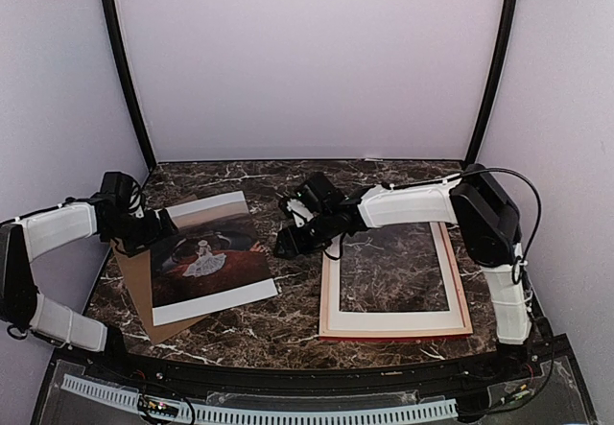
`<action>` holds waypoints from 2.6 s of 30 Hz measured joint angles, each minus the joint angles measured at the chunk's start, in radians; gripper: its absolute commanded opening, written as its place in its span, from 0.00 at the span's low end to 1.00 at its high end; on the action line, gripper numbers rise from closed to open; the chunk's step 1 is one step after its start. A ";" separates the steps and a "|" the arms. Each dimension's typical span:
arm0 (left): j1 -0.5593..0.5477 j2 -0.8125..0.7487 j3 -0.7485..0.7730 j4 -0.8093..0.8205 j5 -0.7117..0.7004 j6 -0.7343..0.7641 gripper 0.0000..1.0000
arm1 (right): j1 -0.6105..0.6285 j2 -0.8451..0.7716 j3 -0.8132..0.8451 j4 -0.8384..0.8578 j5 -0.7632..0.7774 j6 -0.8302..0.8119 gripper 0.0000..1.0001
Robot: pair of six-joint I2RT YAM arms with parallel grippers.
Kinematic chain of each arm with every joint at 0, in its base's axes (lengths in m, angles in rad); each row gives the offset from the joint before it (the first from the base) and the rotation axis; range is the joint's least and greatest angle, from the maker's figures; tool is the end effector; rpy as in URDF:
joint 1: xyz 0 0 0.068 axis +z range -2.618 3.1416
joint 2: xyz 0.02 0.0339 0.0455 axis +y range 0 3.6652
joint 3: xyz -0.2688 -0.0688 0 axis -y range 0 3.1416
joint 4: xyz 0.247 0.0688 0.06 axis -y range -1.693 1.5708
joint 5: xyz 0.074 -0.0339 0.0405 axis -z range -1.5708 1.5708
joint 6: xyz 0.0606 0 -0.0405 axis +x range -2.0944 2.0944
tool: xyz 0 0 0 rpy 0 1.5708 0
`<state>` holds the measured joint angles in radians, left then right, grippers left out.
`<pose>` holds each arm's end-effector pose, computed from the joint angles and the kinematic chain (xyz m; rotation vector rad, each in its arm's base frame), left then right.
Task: Put the photo into the frame
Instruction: Pick up the photo from the backboard.
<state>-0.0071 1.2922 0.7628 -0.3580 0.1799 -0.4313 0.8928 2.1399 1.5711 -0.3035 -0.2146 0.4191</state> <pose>0.2739 -0.0128 0.1954 -0.4446 2.4430 -0.4104 0.2979 0.3905 0.1554 -0.7092 2.5035 0.7994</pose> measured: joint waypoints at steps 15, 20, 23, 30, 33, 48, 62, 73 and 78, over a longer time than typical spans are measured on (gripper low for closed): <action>0.083 -0.046 -0.188 0.056 0.047 -0.119 0.97 | 0.036 0.179 0.159 0.094 -0.108 0.137 0.64; 0.083 -0.084 -0.245 0.105 0.043 -0.155 0.97 | 0.035 0.208 0.185 0.111 -0.127 0.175 0.63; 0.083 -0.093 -0.261 0.125 0.036 -0.158 0.97 | 0.035 0.215 0.188 0.129 -0.141 0.201 0.62; 0.083 -0.113 -0.290 0.163 0.035 -0.157 0.96 | 0.036 0.220 0.188 0.147 -0.175 0.265 0.62; 0.083 -0.120 -0.301 0.182 0.039 -0.156 0.95 | 0.035 0.220 0.187 0.156 -0.187 0.283 0.63; 0.089 -0.137 -0.409 0.407 0.111 -0.158 0.91 | 0.025 0.214 0.111 0.293 -0.239 0.369 0.63; 0.067 -0.120 -0.442 0.497 0.223 -0.164 0.87 | -0.016 0.196 -0.008 0.463 -0.330 0.481 0.47; -0.014 -0.057 -0.433 0.568 0.249 -0.164 0.87 | -0.024 0.200 -0.018 0.491 -0.409 0.525 0.36; -0.050 -0.021 -0.420 0.600 0.250 -0.165 0.87 | -0.024 0.213 -0.006 0.491 -0.438 0.533 0.31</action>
<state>-0.0566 1.2713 0.3431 0.2420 0.4297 -0.5964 0.8692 2.3528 1.5654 0.1875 -0.6529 0.9516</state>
